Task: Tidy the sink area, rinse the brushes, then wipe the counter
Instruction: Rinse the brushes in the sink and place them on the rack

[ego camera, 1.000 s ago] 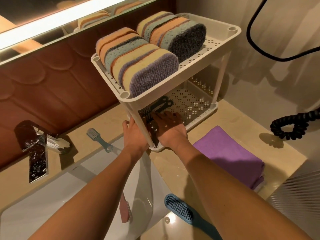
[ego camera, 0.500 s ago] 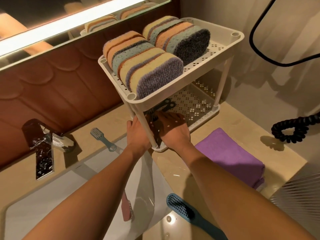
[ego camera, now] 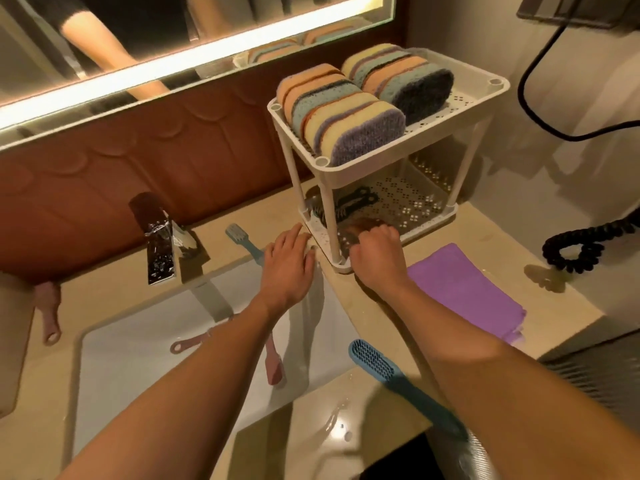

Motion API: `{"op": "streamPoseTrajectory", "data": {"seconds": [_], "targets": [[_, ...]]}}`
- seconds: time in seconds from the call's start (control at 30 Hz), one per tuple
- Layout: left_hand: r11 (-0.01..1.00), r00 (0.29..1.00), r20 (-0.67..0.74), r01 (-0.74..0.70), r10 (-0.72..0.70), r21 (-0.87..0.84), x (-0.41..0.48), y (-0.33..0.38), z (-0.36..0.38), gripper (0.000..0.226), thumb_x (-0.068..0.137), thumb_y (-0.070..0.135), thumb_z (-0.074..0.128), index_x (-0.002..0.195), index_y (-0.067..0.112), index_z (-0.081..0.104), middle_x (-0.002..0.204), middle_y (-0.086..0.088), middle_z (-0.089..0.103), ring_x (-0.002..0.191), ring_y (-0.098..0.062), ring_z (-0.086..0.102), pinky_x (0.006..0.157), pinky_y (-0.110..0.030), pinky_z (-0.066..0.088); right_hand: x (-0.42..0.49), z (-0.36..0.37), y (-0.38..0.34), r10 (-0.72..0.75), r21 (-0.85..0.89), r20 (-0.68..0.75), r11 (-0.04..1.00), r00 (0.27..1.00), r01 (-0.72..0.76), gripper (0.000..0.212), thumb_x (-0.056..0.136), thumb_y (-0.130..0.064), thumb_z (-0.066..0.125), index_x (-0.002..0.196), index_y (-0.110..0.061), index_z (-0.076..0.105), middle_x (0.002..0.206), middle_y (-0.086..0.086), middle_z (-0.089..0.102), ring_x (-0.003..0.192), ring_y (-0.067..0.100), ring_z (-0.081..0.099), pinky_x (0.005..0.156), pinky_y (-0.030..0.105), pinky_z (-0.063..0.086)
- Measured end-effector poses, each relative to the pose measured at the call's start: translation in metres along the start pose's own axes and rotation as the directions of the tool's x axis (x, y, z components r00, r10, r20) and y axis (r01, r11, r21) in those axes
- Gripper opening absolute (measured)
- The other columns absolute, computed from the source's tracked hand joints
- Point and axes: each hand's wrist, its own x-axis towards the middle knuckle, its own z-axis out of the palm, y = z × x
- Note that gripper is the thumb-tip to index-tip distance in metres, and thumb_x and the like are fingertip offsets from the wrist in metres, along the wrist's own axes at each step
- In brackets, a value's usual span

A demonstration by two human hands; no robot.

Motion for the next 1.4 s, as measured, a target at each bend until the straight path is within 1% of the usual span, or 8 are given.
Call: {"op": "streamPoseTrajectory", "data": {"seconds": [0.3, 0.43, 0.6, 0.73, 0.83, 1.13, 1.27, 1.4], "targets": [[0.995, 0.997, 0.021, 0.074, -0.072, -0.066, -0.079, -0.038, 0.000, 0.043, 0.106, 0.034, 0.036, 0.147, 0.021, 0.045, 0.160, -0.003, 0.036, 0.147, -0.024, 0.029, 0.119, -0.046, 0.020, -0.067, -0.001, -0.033, 0.021, 0.182, -0.147, 0.983, 0.989, 0.006, 0.026, 0.092, -0.018, 0.052, 0.114, -0.014, 0.066, 0.112, 0.003, 0.063, 0.104, 0.022, 0.054, 0.084, 0.038, 0.049], [0.978, 0.983, 0.039, 0.181, -0.178, -0.108, -0.135, -0.070, 0.011, 0.047, 0.104, 0.037, 0.033, 0.144, 0.016, 0.049, 0.156, -0.009, 0.043, 0.144, -0.030, 0.035, 0.117, -0.049, 0.024, -0.092, 0.007, -0.068, -0.153, 0.253, -0.142, 0.950, 0.978, 0.186, 0.024, 0.090, -0.012, 0.055, 0.111, -0.015, 0.066, 0.111, 0.003, 0.063, 0.106, 0.023, 0.056, 0.086, 0.038, 0.050], [0.974, 0.975, 0.046, 0.219, -0.217, -0.056, -0.180, -0.107, 0.019, 0.043, 0.102, 0.039, 0.037, 0.138, 0.020, 0.051, 0.143, -0.008, 0.054, 0.134, -0.033, 0.047, 0.113, -0.050, 0.032, -0.105, 0.038, -0.111, -0.326, 0.297, -0.023, 0.900, 0.945, 0.318, 0.025, 0.090, -0.011, 0.053, 0.112, -0.013, 0.064, 0.114, 0.004, 0.061, 0.102, 0.024, 0.056, 0.076, 0.036, 0.047], [0.950, 0.951, 0.095, 0.303, -0.295, -0.079, -0.196, -0.127, 0.021, 0.046, 0.103, 0.031, 0.045, 0.146, 0.017, 0.046, 0.156, -0.007, 0.042, 0.144, -0.030, 0.036, 0.114, -0.049, 0.030, -0.115, 0.069, -0.135, -0.375, 0.390, 0.136, 0.871, 0.917, 0.299, 0.026, 0.092, -0.011, 0.052, 0.116, -0.012, 0.061, 0.122, 0.006, 0.055, 0.106, 0.025, 0.056, 0.080, 0.040, 0.050], [0.931, 0.928, 0.125, 0.359, -0.350, -0.059, -0.206, -0.146, 0.030, 0.037, 0.100, 0.031, 0.047, 0.135, 0.017, 0.053, 0.141, -0.007, 0.055, 0.127, -0.032, 0.051, 0.098, -0.047, 0.040, -0.123, 0.092, -0.147, -0.400, 0.406, 0.241, 0.869, 0.884, 0.282, 0.029, 0.095, -0.012, 0.050, 0.122, -0.014, 0.061, 0.129, 0.003, 0.053, 0.106, 0.022, 0.059, 0.081, 0.038, 0.051], [0.909, 0.900, 0.150, 0.417, -0.409, -0.022, -0.206, -0.171, 0.047, 0.025, 0.098, 0.028, 0.049, 0.114, 0.017, 0.065, 0.112, -0.004, 0.067, 0.095, -0.027, 0.062, 0.080, -0.037, 0.042, -0.118, 0.127, -0.163, -0.407, 0.373, 0.397, 0.891, 0.822, 0.261, 0.034, 0.095, -0.015, 0.049, 0.128, -0.019, 0.059, 0.126, 0.003, 0.054, 0.107, 0.021, 0.057, 0.080, 0.034, 0.048], [0.897, 0.893, 0.119, 0.440, -0.434, -0.035, -0.197, -0.184, 0.055, 0.027, 0.099, 0.030, 0.050, 0.118, 0.020, 0.066, 0.117, -0.002, 0.066, 0.101, -0.025, 0.060, 0.087, -0.038, 0.041, -0.113, 0.141, -0.178, -0.404, 0.342, 0.455, 0.902, 0.794, 0.263, 0.035, 0.096, -0.019, 0.050, 0.130, -0.018, 0.058, 0.130, 0.004, 0.054, 0.110, 0.021, 0.055, 0.085, 0.032, 0.046], [0.891, 0.895, 0.126, 0.441, -0.428, -0.106, -0.182, -0.192, 0.069, 0.033, 0.099, 0.034, 0.052, 0.126, 0.018, 0.062, 0.126, -0.003, 0.064, 0.111, -0.026, 0.058, 0.094, -0.038, 0.039, -0.109, 0.161, -0.191, -0.228, 0.323, 0.490, 0.944, 0.842, 0.068, 0.032, 0.099, -0.026, 0.051, 0.128, -0.014, 0.055, 0.123, 0.009, 0.057, 0.106, 0.025, 0.058, 0.092, 0.041, 0.051]]}}
